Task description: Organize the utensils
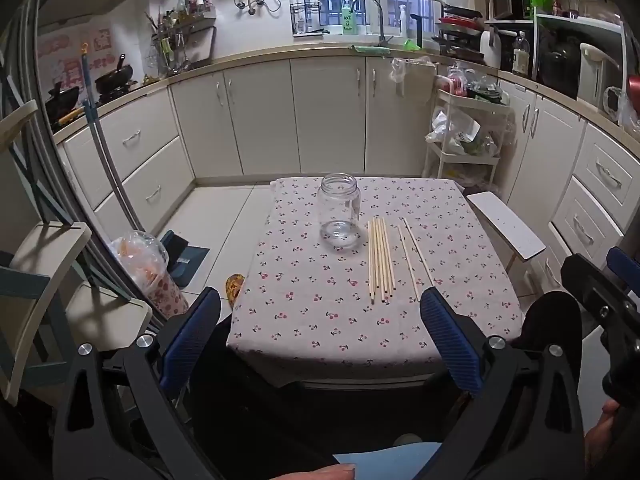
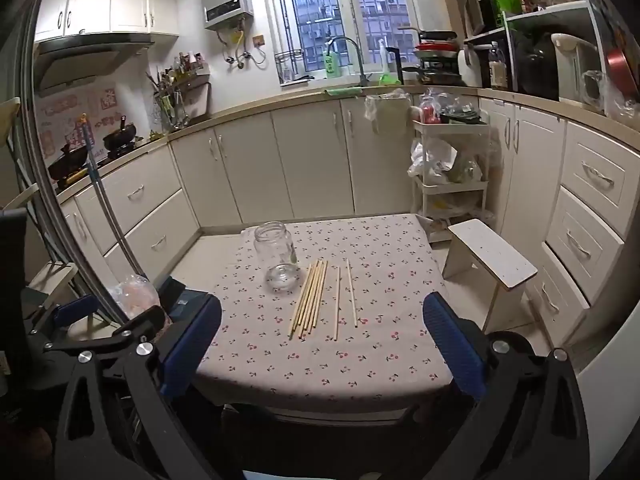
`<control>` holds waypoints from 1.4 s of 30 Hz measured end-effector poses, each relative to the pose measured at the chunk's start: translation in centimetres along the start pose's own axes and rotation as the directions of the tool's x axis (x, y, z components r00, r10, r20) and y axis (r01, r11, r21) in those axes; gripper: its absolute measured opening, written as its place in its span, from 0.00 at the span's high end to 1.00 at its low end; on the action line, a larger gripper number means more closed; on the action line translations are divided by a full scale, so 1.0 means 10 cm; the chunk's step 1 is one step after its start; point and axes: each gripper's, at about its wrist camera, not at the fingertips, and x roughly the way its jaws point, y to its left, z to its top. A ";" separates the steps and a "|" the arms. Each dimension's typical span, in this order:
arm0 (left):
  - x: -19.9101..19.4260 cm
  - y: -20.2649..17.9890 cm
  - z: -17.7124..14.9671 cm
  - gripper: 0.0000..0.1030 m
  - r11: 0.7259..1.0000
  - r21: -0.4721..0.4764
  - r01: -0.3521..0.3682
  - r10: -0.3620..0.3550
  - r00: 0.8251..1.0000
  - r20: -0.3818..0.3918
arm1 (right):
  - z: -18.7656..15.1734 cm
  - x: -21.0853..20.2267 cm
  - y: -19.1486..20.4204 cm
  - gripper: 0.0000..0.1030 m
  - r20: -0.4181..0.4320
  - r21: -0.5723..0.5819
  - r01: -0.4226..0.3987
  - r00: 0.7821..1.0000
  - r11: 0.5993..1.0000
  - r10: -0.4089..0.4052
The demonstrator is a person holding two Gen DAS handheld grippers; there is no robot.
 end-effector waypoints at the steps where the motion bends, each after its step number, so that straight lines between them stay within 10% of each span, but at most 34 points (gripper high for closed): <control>1: 0.00 0.00 0.00 0.06 1.000 0.000 0.000 0.000 1.000 0.000 | 0.00 -0.01 0.00 0.06 0.003 -0.002 0.003 1.000 1.000 -0.003; 42: -0.57 0.14 0.06 0.06 0.998 -0.057 0.039 -0.034 0.996 0.081 | 0.15 -0.69 0.09 0.06 0.140 -0.007 -0.028 0.990 1.000 0.029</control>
